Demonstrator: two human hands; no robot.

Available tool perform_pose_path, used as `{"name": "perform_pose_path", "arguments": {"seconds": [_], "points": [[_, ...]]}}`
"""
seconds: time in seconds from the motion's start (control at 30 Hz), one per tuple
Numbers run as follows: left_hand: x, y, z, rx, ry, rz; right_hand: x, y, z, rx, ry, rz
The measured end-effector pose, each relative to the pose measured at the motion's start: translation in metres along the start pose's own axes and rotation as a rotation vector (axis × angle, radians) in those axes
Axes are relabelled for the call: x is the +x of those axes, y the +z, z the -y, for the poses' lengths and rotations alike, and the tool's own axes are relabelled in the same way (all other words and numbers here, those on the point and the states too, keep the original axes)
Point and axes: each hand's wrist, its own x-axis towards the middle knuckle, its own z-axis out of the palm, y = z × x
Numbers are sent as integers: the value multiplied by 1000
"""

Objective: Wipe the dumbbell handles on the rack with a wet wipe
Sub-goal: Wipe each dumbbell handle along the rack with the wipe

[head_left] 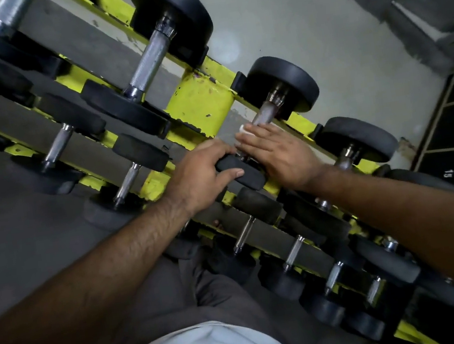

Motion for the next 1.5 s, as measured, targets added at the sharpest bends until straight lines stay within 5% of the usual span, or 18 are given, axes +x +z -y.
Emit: {"name": "perform_pose_path", "arguments": {"seconds": [0.13, 0.27, 0.4, 0.57, 0.7, 0.83, 0.97, 1.1, 1.27, 1.4, 1.5], "points": [[-1, 1, -5, 44, -13, 14, 12, -20, -23, -46, 276, -25], [-6, 5, -19, 100, -57, -9, 3, -7, 3, -22, 16, 51], [-8, 10, -23, 119, -80, -29, 14, -24, -18, -85, 281, 18], [-10, 15, -26, 167, -82, -21, 16, -21, 2, -102, 93, 136], [-10, 13, -25, 169, -68, -22, 26, -39, -7, -185, 394, 167], [-10, 12, -25, 186, -54, -5, 21, -36, 13, -159, 279, 292], [-10, 12, -23, 200, -53, 8, 30, -45, -3, -182, 480, 267], [-10, 11, -25, 203, -48, 10, 19, -36, 12, -83, 247, 307], [-9, 10, -23, 182, -64, 29, 26, -47, -2, -71, 371, 216], [-7, 4, -23, 164, -92, 36, 15, -29, 16, 48, 85, 243], [-5, 4, -21, 177, -91, 32, 14, -31, -15, -18, 200, 101]]}}
